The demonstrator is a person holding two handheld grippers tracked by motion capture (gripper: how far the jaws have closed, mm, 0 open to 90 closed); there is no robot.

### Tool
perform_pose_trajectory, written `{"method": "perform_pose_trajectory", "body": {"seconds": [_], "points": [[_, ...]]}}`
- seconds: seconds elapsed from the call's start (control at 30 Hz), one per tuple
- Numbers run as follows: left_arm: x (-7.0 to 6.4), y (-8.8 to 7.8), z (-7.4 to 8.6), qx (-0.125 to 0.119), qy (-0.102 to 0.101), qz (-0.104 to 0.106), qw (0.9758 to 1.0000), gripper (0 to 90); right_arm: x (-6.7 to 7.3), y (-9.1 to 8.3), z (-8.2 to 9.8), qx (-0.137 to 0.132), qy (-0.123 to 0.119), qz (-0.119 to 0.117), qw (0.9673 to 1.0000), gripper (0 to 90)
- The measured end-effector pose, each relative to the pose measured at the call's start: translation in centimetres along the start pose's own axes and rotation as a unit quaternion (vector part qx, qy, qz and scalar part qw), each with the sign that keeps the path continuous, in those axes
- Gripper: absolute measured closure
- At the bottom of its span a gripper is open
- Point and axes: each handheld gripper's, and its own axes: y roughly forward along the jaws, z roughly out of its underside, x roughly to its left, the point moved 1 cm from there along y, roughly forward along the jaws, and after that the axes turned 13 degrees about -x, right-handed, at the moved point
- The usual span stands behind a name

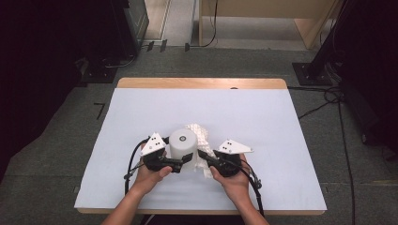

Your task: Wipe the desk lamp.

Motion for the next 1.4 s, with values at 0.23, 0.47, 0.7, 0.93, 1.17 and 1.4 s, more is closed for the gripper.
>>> {"method": "perform_pose_trajectory", "body": {"seconds": [0.23, 0.47, 0.7, 0.93, 1.17, 1.4], "points": [[0.6, -0.4, -0.2, -0.007, -0.007, -0.006, 0.9999, 9.0, 0.4, 0.9, 1.0, 0.025, 0.001, -0.007, 0.9997, 80.0], [-0.3, 0.5, 0.6, 0.015, 0.004, 0.003, 0.9999, 9.0, 0.0, 0.2, 0.0, 0.0, 0.001, 0.005, 1.0, 80.0], [-0.8, 0.8, 0.5, 0.013, 0.007, 0.013, 0.9998, 9.0, -0.4, -0.9, -1.0, -0.024, 0.002, 0.005, 0.9997, 80.0], [0.5, -0.4, -0.4, -0.007, -0.004, -0.004, 1.0, 9.0, 0.3, 0.6, 0.7, 0.018, 0.0, -0.009, 0.9998, 80.0], [0.7, -0.3, -0.1, -0.002, -0.004, -0.004, 1.0, 9.0, 0.4, 1.0, 1.0, 0.023, -0.001, -0.009, 0.9997, 80.0], [-0.1, 0.5, 0.4, 0.014, 0.01, 0.004, 0.9998, 9.0, 0.0, -0.2, -0.5, -0.012, -0.002, -0.002, 0.9999, 80.1]]}}
